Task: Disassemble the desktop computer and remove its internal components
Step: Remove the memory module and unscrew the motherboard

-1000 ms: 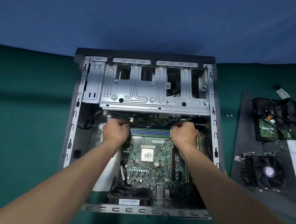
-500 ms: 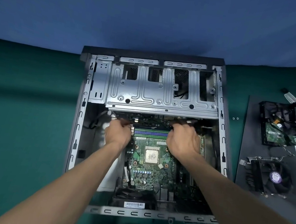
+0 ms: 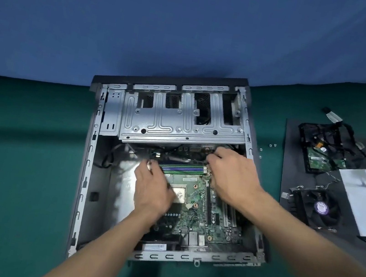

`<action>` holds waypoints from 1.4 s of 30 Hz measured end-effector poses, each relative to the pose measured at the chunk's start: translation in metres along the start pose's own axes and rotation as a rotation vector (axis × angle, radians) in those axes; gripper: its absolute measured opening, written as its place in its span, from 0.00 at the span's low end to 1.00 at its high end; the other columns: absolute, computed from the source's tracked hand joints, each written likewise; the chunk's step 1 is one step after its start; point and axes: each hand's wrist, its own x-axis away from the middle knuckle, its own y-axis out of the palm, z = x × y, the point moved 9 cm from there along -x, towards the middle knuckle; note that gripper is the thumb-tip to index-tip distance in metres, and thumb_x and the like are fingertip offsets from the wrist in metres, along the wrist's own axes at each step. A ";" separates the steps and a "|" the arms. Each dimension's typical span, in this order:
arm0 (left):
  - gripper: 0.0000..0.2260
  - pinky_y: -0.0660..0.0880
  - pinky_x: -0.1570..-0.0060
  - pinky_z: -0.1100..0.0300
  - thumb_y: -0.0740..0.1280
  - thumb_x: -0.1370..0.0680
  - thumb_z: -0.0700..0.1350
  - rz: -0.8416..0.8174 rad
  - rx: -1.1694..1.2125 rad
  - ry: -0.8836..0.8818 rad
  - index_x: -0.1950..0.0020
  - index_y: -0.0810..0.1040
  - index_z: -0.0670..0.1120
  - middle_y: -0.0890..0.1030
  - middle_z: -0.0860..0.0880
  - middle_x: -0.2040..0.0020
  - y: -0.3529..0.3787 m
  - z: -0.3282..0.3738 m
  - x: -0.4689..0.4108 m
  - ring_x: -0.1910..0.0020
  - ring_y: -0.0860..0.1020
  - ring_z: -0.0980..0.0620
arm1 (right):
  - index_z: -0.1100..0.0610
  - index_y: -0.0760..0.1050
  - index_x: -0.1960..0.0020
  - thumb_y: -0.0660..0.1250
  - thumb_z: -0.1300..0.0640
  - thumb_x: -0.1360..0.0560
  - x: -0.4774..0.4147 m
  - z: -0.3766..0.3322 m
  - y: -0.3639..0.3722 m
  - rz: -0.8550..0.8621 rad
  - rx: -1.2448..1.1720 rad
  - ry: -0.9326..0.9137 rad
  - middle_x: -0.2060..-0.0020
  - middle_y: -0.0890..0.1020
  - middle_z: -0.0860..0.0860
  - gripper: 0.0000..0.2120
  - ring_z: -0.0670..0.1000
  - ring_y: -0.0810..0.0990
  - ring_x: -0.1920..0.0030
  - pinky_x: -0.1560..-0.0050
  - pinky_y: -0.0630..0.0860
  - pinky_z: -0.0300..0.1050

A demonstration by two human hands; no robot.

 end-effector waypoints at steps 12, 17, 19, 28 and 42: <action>0.28 0.49 0.25 0.50 0.57 0.18 0.50 -0.396 -0.391 0.295 0.21 0.50 0.46 0.48 0.44 0.20 0.065 0.055 0.034 0.22 0.52 0.44 | 0.56 0.78 0.52 0.68 0.55 0.24 0.146 0.146 0.063 0.341 -1.032 1.000 0.63 0.83 0.50 0.05 0.54 0.81 0.58 0.48 0.77 0.55; 0.24 0.62 0.28 0.45 0.54 0.17 0.53 -0.460 -0.408 0.273 0.22 0.54 0.48 0.49 0.46 0.20 0.072 0.054 0.029 0.26 0.63 0.42 | 0.59 0.76 0.51 0.63 0.58 0.21 0.158 0.159 0.102 0.281 -0.963 1.116 0.57 0.84 0.57 0.05 0.62 0.78 0.49 0.45 0.72 0.52; 0.25 0.68 0.32 0.45 0.55 0.17 0.52 -0.481 -0.411 0.272 0.22 0.54 0.49 0.49 0.45 0.20 0.075 0.053 0.029 0.30 0.69 0.42 | 0.62 0.75 0.45 0.61 0.61 0.21 0.159 0.160 0.113 0.244 -0.950 1.154 0.51 0.82 0.60 0.07 0.63 0.75 0.43 0.43 0.69 0.50; 0.24 0.62 0.28 0.45 0.58 0.18 0.54 -0.487 -0.417 0.254 0.23 0.57 0.51 0.47 0.47 0.20 0.073 0.051 0.031 0.28 0.66 0.43 | 0.60 0.68 0.34 0.61 0.69 0.25 0.157 0.147 0.104 0.325 -0.914 1.128 0.35 0.71 0.60 0.21 0.60 0.69 0.36 0.39 0.60 0.43; 0.23 0.50 0.26 0.41 0.58 0.20 0.60 -0.474 -0.307 0.237 0.29 0.68 0.50 0.62 0.41 0.24 0.077 0.070 0.037 0.24 0.55 0.38 | 0.50 0.70 0.49 0.41 0.37 0.20 0.091 0.092 0.038 0.145 -0.661 0.683 0.55 0.78 0.48 0.24 0.53 0.76 0.55 0.54 0.72 0.51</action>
